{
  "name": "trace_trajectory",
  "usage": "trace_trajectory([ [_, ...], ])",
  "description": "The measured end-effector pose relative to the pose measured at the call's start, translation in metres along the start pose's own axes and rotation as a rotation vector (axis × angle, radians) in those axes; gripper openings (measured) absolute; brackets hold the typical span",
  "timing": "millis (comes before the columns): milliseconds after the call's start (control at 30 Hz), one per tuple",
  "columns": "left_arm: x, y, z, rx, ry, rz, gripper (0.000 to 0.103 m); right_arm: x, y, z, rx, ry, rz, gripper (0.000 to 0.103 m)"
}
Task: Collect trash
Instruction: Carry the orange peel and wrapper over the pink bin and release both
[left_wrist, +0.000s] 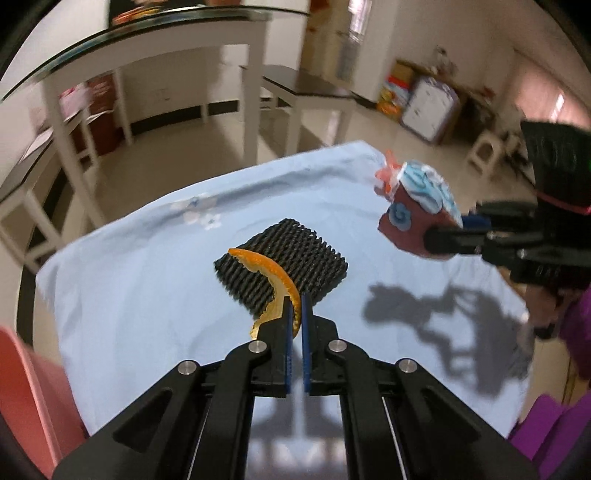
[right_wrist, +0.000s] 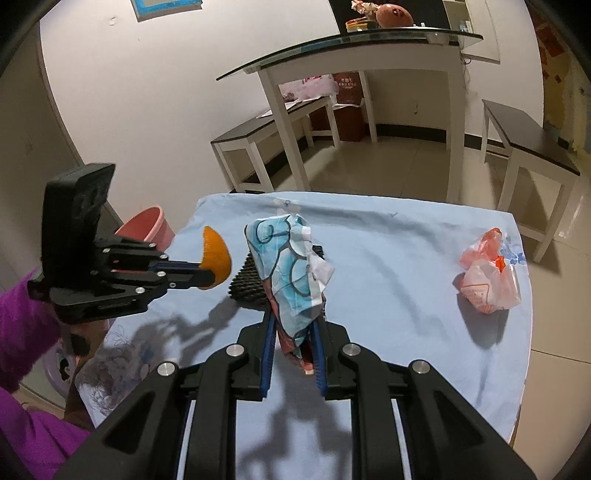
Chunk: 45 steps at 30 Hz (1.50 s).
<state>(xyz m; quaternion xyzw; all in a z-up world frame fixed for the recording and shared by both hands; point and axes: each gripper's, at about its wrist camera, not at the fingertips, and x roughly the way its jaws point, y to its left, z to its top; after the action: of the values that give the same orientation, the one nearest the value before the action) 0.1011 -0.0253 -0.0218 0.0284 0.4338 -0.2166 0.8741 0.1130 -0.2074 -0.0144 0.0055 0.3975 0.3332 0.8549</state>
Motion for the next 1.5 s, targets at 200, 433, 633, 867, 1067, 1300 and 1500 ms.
trace_trajectory([
  [200, -0.032, -0.002, -0.021, -0.129, -0.057, 0.003, 0.004, -0.003, 0.025, 0.000, -0.019, -0.009, -0.001, 0.017],
  [433, -0.066, -0.003, -0.040, -0.267, -0.149, 0.041, 0.004, 0.000, 0.058, 0.006, -0.040, -0.016, 0.016, 0.017],
  [633, -0.093, 0.006, -0.054, -0.356, -0.206, 0.170, 0.004, 0.011, 0.089, 0.012, -0.056, -0.012, 0.043, 0.017],
  [867, -0.116, 0.025, -0.066, -0.435, -0.246, 0.300, 0.004, 0.031, 0.126, 0.022, -0.086, 0.000, 0.066, 0.018],
  [1067, -0.135, 0.039, -0.078, -0.476, -0.276, 0.377, 0.004, 0.049, 0.153, 0.037, -0.092, 0.004, 0.097, 0.018],
  [1300, -0.158, 0.057, -0.090, -0.526, -0.313, 0.458, 0.004, 0.070, 0.186, 0.051, -0.100, 0.015, 0.134, 0.018],
  [1500, -0.171, 0.077, -0.102, -0.574, -0.325, 0.509, 0.004, 0.093, 0.217, 0.062, -0.114, 0.032, 0.165, 0.018],
])
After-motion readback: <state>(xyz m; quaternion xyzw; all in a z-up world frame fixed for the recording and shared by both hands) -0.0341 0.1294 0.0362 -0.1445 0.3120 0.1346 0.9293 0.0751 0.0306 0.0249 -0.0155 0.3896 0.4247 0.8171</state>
